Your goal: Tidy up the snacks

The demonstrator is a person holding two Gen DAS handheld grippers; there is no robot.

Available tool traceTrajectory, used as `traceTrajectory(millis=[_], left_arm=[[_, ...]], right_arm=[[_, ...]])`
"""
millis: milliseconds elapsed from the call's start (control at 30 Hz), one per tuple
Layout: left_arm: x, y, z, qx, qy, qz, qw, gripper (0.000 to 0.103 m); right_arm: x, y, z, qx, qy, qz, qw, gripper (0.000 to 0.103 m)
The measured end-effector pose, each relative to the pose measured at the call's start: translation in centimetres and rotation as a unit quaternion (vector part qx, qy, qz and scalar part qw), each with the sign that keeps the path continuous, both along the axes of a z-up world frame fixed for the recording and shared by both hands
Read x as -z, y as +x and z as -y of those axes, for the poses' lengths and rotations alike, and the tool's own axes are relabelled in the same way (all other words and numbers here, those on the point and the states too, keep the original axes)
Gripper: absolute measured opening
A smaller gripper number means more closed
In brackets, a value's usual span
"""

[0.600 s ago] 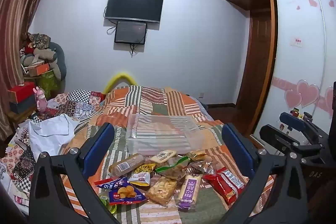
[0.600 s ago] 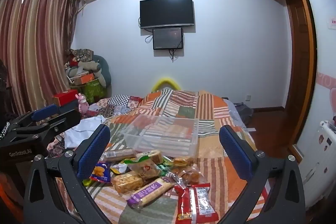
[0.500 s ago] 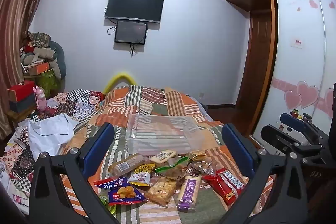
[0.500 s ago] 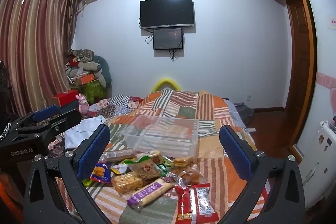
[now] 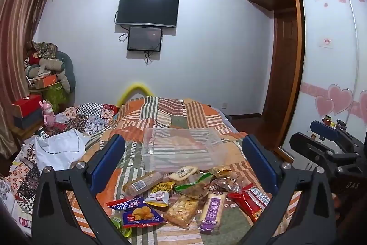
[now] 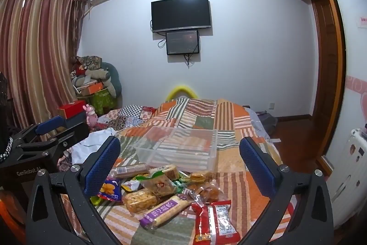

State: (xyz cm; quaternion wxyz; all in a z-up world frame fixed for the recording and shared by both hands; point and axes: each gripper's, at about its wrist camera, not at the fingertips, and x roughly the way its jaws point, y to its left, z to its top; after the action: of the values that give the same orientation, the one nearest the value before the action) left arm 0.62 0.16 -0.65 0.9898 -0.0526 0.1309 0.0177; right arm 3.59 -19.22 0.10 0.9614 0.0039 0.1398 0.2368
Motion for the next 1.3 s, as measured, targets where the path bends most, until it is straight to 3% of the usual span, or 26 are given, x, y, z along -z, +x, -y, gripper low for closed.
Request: traceTrajectory(millis=[1300], left_arm=[[0.43, 0.51, 0.59, 0.009, 0.005, -0.013, 0.9999, 0.103]], right_arm=[[0.67, 0.61, 0.23, 0.002, 0.004, -0.015, 1.000, 0.103]])
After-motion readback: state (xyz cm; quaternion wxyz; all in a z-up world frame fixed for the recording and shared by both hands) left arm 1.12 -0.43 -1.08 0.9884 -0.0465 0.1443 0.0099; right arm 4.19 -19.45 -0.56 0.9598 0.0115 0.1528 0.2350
